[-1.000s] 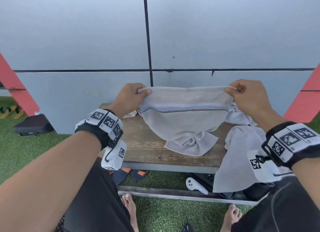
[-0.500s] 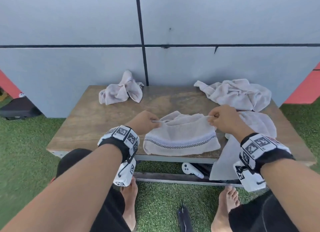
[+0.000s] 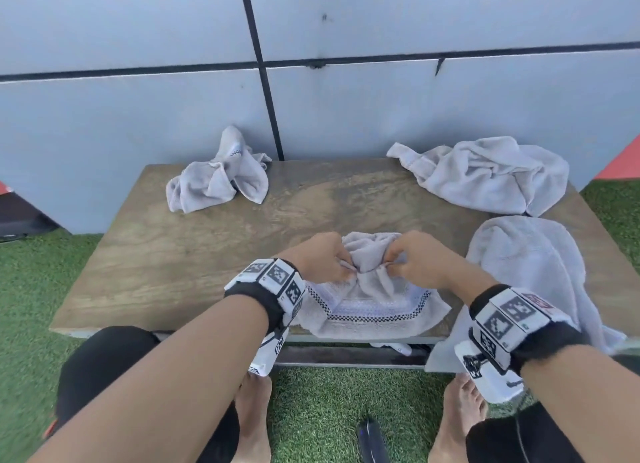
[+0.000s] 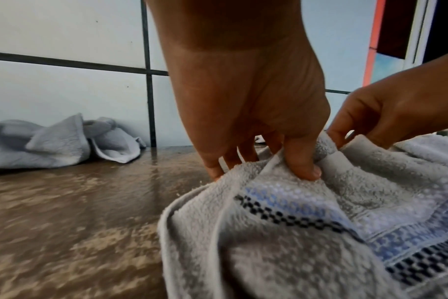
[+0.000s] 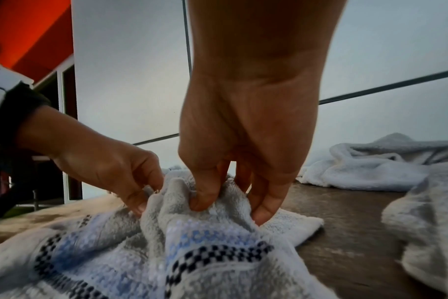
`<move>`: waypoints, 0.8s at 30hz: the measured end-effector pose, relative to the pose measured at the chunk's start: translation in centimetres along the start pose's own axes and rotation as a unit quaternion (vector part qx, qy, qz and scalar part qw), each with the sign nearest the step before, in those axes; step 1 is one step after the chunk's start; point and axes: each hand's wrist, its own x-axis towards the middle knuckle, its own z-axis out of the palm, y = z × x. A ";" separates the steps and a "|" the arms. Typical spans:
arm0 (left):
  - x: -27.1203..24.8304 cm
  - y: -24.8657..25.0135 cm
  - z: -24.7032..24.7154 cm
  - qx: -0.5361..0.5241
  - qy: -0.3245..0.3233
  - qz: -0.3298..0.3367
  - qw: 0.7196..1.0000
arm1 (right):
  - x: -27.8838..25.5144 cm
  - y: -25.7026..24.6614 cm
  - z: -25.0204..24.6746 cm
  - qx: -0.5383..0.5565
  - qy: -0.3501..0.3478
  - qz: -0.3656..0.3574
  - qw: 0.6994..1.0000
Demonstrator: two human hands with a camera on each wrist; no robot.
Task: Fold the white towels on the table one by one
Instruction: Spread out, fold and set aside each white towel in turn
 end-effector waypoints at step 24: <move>6.8 -6.1 -26.9 -0.206 0.510 -0.121 0.827 | 16.6 -0.8 -22.3 0.155 0.454 0.034 0.877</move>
